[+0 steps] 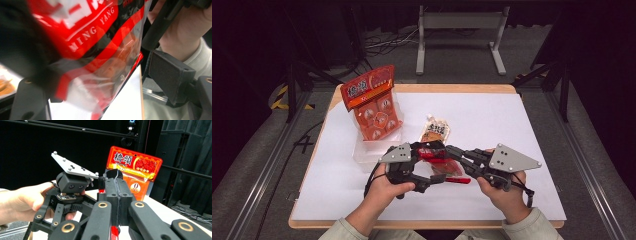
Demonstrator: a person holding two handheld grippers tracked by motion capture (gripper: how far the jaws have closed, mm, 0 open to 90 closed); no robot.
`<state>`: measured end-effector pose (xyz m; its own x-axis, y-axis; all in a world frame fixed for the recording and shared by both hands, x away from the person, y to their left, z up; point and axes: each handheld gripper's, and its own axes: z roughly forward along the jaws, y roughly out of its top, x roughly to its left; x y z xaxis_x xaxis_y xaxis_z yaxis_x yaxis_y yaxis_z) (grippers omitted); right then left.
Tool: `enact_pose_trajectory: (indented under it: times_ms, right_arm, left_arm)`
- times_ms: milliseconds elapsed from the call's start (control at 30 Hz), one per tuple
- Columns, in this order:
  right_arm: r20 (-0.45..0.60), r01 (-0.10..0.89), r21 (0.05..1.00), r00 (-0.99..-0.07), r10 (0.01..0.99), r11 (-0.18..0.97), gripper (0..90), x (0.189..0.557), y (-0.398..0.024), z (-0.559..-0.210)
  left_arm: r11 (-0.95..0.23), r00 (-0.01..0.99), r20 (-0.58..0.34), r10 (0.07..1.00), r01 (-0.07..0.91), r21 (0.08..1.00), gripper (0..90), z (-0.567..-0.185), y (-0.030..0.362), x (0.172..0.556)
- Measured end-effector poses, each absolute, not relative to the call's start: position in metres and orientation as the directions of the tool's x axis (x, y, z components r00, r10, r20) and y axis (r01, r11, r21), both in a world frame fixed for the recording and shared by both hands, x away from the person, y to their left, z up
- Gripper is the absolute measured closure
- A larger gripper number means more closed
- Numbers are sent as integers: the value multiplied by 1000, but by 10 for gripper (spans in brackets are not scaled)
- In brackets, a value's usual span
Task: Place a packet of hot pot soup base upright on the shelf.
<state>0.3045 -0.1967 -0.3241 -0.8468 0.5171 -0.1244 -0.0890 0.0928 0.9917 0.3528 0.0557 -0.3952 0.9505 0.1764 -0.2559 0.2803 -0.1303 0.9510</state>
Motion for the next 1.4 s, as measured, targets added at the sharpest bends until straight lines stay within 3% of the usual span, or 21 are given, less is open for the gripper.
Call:
enact_pose_trajectory:
  times_ms: [267, 367, 400, 433, 467, 667, 933, 1167, 1400]
  right_arm:
    - [-121, -92, 992, -850, 512, 82, 900, 306, -198, -325]
    - [-116, -91, 993, -852, 511, 73, 900, 308, -198, -327]
    - [-116, -91, 993, -852, 511, 73, 900, 308, -198, -327]
    - [-113, -88, 993, -852, 511, 72, 900, 308, -198, -327]
    - [-114, -92, 993, -851, 513, 69, 899, 307, -199, -326]
    - [-113, -97, 994, -847, 520, 57, 895, 309, -201, -325]
    - [-122, -102, 992, -842, 526, 68, 870, 309, -202, -325]
    - [-137, -109, 990, -833, 535, 83, 759, 311, -205, -323]
    - [-95, -52, 994, -838, 538, 93, 599, 316, -214, -320]
  left_arm:
    - [-129, 946, -281, 163, 303, 944, 280, -397, 53, 353]
    - [-136, 944, -283, 170, 306, 942, 380, -396, 58, 354]
    - [-136, 944, -283, 170, 306, 942, 459, -396, 58, 354]
    - [-139, 944, -286, 167, 310, 941, 459, -395, 59, 354]
    - [-133, 940, -304, 154, 324, 937, 539, -395, 61, 354]
    - [-154, 947, -297, 123, 314, 937, 669, -390, 65, 352]
    - [-197, 949, -285, 135, 307, 931, 687, -384, 70, 351]
    - [-233, 952, -249, 177, 286, 929, 688, -373, 79, 351]
    - [-281, 946, -211, 244, 277, 919, 688, -361, 96, 354]
